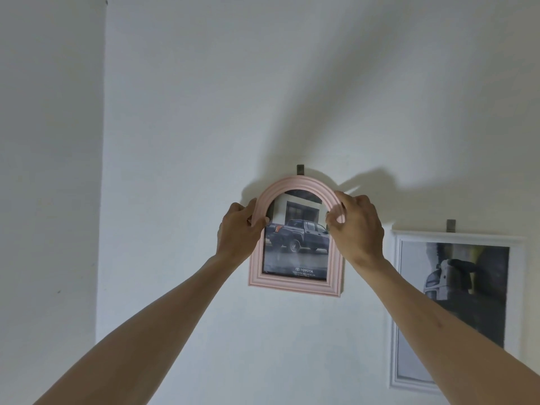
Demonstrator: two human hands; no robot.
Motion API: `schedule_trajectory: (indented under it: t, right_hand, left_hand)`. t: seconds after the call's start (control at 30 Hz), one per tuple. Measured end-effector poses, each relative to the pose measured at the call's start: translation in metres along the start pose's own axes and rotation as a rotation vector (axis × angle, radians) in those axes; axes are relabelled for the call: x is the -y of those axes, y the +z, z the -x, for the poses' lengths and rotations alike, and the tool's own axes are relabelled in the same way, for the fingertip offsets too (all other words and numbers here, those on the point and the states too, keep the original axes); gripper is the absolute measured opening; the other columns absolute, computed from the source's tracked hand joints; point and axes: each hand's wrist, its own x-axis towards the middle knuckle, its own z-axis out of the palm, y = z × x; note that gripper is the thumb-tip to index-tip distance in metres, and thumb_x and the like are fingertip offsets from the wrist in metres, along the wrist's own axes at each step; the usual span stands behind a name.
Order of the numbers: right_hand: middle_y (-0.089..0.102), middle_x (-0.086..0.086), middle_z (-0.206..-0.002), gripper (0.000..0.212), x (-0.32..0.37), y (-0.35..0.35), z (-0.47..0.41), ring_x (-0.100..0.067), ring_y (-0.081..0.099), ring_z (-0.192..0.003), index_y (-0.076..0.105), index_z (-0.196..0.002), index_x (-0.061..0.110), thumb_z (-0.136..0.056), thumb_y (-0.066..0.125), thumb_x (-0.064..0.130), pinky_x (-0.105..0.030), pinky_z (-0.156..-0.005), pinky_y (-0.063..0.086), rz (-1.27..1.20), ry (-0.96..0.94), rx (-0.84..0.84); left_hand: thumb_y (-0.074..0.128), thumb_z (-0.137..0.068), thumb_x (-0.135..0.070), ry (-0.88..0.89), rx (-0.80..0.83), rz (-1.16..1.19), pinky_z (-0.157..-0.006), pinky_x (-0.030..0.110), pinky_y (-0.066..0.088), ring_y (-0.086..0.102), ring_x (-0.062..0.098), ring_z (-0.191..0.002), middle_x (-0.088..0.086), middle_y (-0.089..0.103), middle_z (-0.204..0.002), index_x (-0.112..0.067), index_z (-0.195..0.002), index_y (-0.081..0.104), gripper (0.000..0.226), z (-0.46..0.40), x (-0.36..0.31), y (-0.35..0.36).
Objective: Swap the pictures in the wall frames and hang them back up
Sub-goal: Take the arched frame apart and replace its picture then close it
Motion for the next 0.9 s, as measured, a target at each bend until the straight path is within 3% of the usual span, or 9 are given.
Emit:
schedule_trajectory:
  t: [0.37, 0.57, 0.77, 0.9]
  right_hand:
    - [0.055, -0.006, -0.099, 0.042, -0.01, 0.011, 0.003, -0.026, 0.053, -0.099, 0.06, -0.126, 0.021, -0.085, 0.067, 0.015, -0.027, -0.065, 0.039, -0.037, -0.044, -0.042]
    - [0.06, -0.003, -0.099, 0.042, -0.023, 0.013, 0.0, -0.018, 0.048, -0.1, 0.053, -0.129, 0.017, -0.089, 0.063, 0.024, -0.024, -0.065, 0.036, -0.015, -0.099, 0.008]
    - [0.055, -0.007, -0.102, 0.042, -0.022, 0.001, 0.002, -0.022, 0.053, -0.099, 0.054, -0.124, 0.015, -0.086, 0.068, 0.024, -0.029, -0.06, 0.045, -0.043, -0.141, 0.027]
    - [0.053, -0.01, -0.11, 0.047, -0.024, -0.016, 0.003, -0.027, 0.058, -0.097, 0.053, -0.127, 0.012, -0.087, 0.07, 0.028, -0.037, -0.067, 0.054, -0.049, -0.154, 0.009]
  left_hand:
    - [0.062, -0.088, -0.044, 0.006, -0.034, 0.026, -0.079, 0.038, 0.055, 0.06, 0.016, -0.076, -0.004, 0.052, -0.088, -0.04, -0.121, 0.057, 0.033, 0.002, 0.005, 0.004]
    - [0.065, -0.086, -0.046, -0.009, -0.067, 0.065, -0.082, 0.041, 0.056, 0.063, 0.019, -0.078, 0.0, 0.056, -0.097, -0.029, -0.137, 0.052, 0.055, 0.006, 0.007, 0.007]
    - [0.067, -0.086, -0.045, -0.016, -0.088, 0.076, -0.082, 0.043, 0.056, 0.062, 0.018, -0.078, 0.001, 0.057, -0.099, -0.023, -0.138, 0.052, 0.058, 0.012, 0.005, 0.007]
    - [0.068, -0.086, -0.046, -0.022, -0.187, 0.058, -0.082, 0.043, 0.056, 0.06, 0.019, -0.092, 0.003, 0.052, -0.115, -0.019, -0.14, 0.051, 0.063, 0.019, 0.0, 0.005]
